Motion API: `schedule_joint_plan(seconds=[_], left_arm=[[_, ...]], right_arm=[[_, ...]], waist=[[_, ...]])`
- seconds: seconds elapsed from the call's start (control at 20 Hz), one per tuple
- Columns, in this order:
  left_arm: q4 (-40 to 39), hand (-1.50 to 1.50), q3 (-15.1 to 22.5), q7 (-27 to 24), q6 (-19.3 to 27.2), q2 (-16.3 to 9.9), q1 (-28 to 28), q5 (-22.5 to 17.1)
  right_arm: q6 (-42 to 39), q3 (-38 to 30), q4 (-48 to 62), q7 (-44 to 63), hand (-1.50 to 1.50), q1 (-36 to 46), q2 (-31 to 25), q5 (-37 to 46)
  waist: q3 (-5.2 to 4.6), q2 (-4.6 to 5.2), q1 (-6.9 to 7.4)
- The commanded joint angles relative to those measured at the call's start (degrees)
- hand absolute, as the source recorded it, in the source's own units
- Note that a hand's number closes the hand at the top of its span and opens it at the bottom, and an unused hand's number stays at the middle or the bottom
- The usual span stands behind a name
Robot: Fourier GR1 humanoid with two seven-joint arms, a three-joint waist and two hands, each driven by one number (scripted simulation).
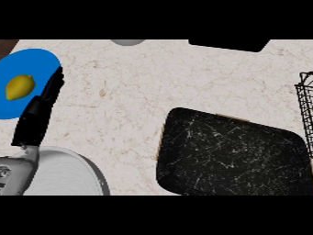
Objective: Pick the cupcake from the tray and place it in the tiered basket
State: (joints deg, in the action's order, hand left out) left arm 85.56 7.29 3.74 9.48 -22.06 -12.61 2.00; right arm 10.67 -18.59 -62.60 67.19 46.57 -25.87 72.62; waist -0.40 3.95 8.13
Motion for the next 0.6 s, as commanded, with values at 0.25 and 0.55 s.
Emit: schedule_joint_plan(seconds=[0.25,0.55], left_arm=[[-1.47,0.0,0.85,1.31,-0.75,0.5,-2.81,0.42],[-1.79,0.0,0.44,2.78,-1.09,0.5,-4.12,0.11]], right_arm=[[-2.84,-1.91,11.71,16.66,1.5,13.02,-6.88,21.31],[0.33,-5.89,18.33,17.7,1.5,19.77,-5.36,26.77]], waist=[[-0.12,-0.5,1.42],[0.36,-1.15,0.16]])
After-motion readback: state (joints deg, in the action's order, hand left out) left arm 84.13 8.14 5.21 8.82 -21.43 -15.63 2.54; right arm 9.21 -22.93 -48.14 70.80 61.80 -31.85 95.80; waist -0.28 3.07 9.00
